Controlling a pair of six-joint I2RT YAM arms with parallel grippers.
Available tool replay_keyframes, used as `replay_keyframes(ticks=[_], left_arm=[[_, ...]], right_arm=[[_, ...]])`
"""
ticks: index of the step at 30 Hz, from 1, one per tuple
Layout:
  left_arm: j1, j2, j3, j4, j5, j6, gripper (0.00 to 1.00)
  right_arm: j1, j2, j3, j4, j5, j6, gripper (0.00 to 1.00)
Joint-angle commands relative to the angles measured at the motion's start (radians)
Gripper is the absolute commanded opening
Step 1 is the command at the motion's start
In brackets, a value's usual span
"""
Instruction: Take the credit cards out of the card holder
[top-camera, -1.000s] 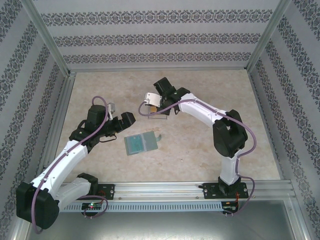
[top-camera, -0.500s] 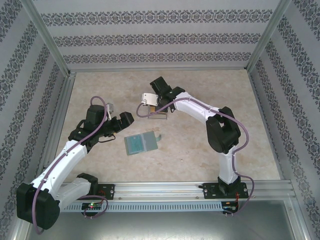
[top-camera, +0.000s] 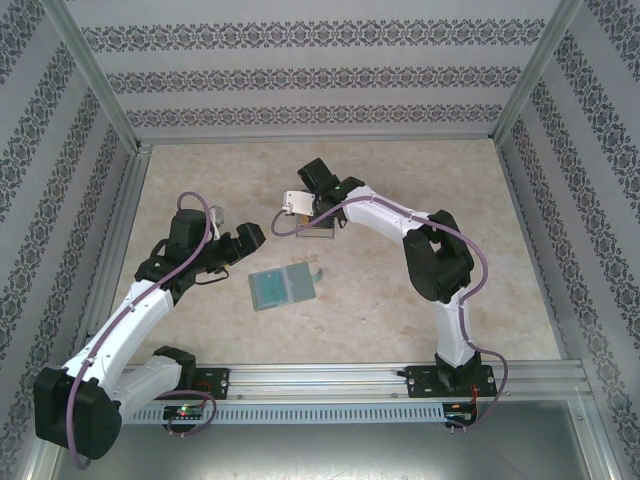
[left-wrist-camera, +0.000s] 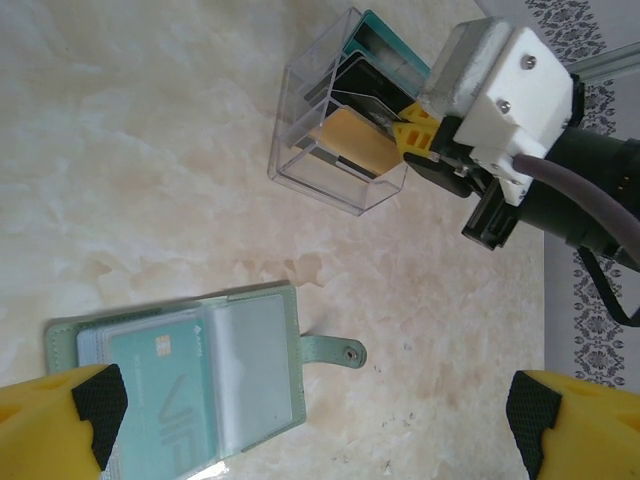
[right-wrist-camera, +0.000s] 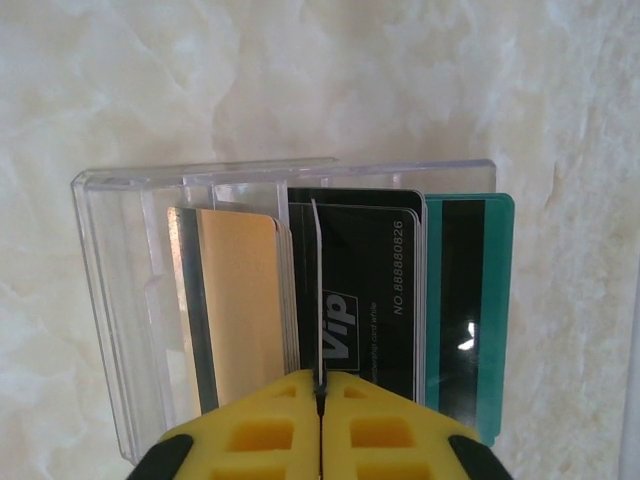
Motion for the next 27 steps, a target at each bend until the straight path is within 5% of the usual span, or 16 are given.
replay_keyframes(ticks=[1,3,14,21,27], left_arm=[[0.018,-0.026,-0.008,-0.013,0.018,0.009,0.99],[0.020,-0.028,-0.010,-0.013,0.021,0.007,0.99],[0.026,-0.032,-0.015,-0.009,0.029,0.003,0.99],[0.027,-0.024,-0.021,0.004,0.043,0.000,0.99],[0.027,0.026,-0.026,0.023,0.069,-0.002,1.00]], right_arm=[[-0.005,0.021,0.040,0.028,0.035,0.033,0.13],[-0.007,0.026,0.046,0.040,0.055,0.040,0.22],[-0.022,0.044,0.059,0.135,0.189,0.085,0.22],[-0.028,-0.002,0.047,0.129,0.169,0.180,0.21],[-0.027,-0.132,-0.011,0.070,0.062,0.436,0.22]])
